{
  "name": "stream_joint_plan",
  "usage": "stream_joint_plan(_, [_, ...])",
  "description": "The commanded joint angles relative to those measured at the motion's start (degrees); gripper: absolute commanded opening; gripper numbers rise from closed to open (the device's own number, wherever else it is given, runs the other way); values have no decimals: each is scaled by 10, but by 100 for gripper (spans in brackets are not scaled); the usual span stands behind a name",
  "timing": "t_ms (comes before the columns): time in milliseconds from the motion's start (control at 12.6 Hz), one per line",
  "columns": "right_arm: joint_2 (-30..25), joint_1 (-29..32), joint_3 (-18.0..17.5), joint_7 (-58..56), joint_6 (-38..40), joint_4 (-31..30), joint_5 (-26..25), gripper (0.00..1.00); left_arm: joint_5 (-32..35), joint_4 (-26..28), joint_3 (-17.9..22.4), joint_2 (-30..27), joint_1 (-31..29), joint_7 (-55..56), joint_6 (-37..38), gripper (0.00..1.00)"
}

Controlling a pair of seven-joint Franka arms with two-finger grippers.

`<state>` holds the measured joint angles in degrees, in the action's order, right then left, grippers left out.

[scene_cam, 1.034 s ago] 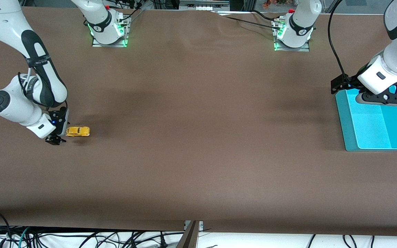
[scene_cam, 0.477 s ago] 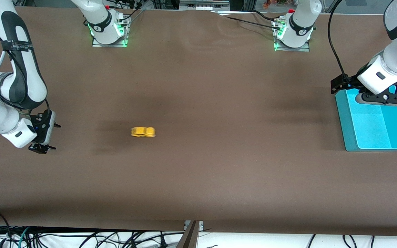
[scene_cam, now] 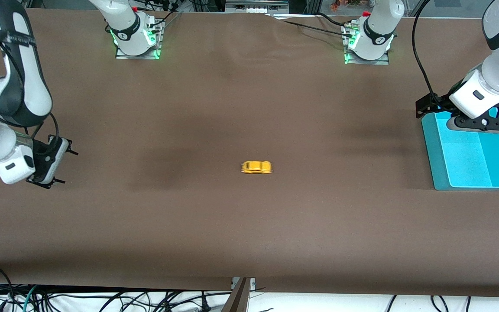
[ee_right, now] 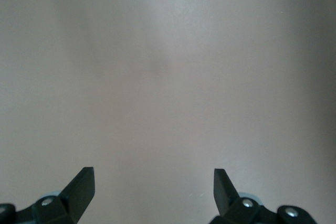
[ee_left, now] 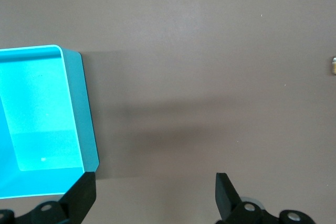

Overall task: Wind and store yellow beetle car
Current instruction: 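Open the right gripper and raise it away from the car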

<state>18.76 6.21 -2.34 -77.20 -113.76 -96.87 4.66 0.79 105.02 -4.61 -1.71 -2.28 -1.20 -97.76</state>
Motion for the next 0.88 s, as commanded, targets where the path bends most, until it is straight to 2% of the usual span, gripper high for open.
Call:
stream_joint_plan(0, [-8,-2,0,82,89,59,4,100,-16,12,0,-14,-3,-13,-6,100])
stream_joint_plan(318, [-9,-6,0,213,179,119,0,100,-16,12,0,-13,-3,-13,-8,100])
stream_joint_plan(477, [-14,-8,-1,321,214,149,0,100,-17,11,0,-6,-1,-13,-15,100])
stream_joint_plan(795, [-15,-42,1,525,244,165,-3,100,-38,18,-11,26,19,-49,-73,100])
